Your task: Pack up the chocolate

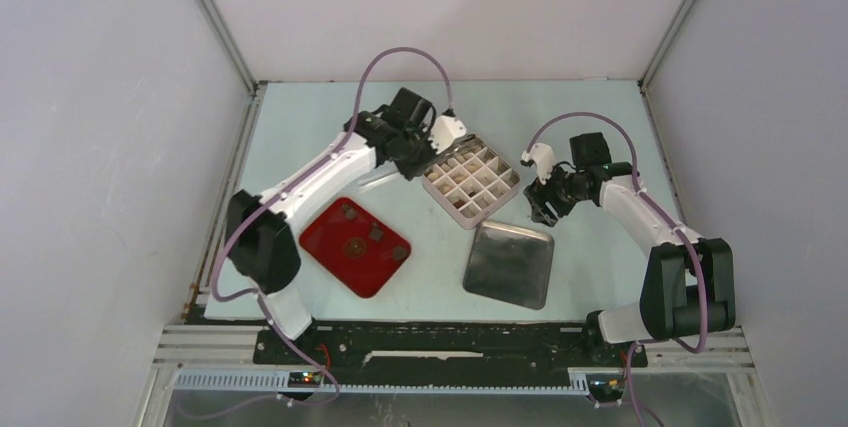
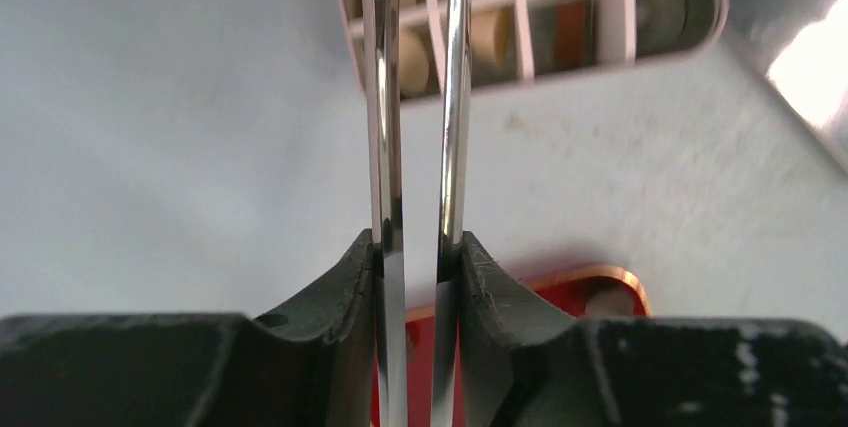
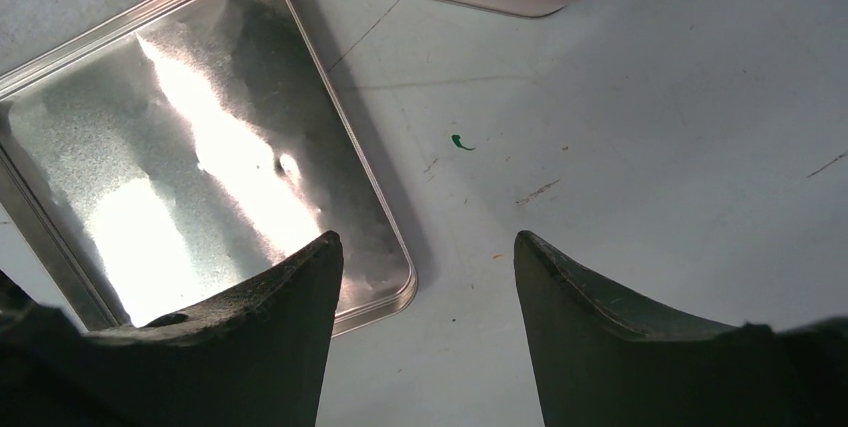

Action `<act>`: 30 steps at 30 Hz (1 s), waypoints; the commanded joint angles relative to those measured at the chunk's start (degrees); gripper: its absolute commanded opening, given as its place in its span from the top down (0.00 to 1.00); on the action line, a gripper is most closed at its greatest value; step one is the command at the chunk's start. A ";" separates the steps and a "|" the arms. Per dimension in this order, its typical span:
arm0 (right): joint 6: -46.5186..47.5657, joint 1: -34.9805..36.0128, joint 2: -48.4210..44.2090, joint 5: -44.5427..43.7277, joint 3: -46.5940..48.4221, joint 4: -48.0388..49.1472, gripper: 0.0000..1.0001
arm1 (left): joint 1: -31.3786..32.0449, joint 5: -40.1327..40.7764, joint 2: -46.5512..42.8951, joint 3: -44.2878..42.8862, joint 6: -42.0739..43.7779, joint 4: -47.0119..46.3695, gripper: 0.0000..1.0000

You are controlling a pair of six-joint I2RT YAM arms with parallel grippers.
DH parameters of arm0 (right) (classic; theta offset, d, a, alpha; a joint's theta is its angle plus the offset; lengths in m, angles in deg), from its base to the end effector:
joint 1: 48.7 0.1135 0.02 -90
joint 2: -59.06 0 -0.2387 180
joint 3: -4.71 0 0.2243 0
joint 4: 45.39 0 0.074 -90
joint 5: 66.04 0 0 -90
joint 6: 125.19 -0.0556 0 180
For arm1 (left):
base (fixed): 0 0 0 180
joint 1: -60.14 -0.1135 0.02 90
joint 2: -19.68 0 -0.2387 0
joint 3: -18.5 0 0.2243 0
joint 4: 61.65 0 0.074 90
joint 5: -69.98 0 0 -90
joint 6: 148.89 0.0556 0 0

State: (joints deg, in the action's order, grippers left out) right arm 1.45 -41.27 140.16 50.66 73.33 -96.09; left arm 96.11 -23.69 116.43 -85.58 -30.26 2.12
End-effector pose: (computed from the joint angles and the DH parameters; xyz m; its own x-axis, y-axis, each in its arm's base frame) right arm 0.2525 0.0581 0.1905 -0.5212 -0.6056 -0.6013 -0.7821 0.6209 0.0525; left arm 0.2748 -0.2038 0.2713 -0.2974 0.8066 -0.5108 0.8628 0.4561 0.2181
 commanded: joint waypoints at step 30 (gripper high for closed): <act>0.18 -2.05 -1.19 2.70 1.39 0.43 0.34 | 8.16 1.42 18.60 -17.65 -11.21 0.09 0.60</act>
State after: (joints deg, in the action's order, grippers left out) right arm 1.27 -43.00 140.14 52.24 73.33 -95.98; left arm 104.02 -23.79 135.97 -98.51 -40.86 2.73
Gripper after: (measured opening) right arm 0.664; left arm 0.398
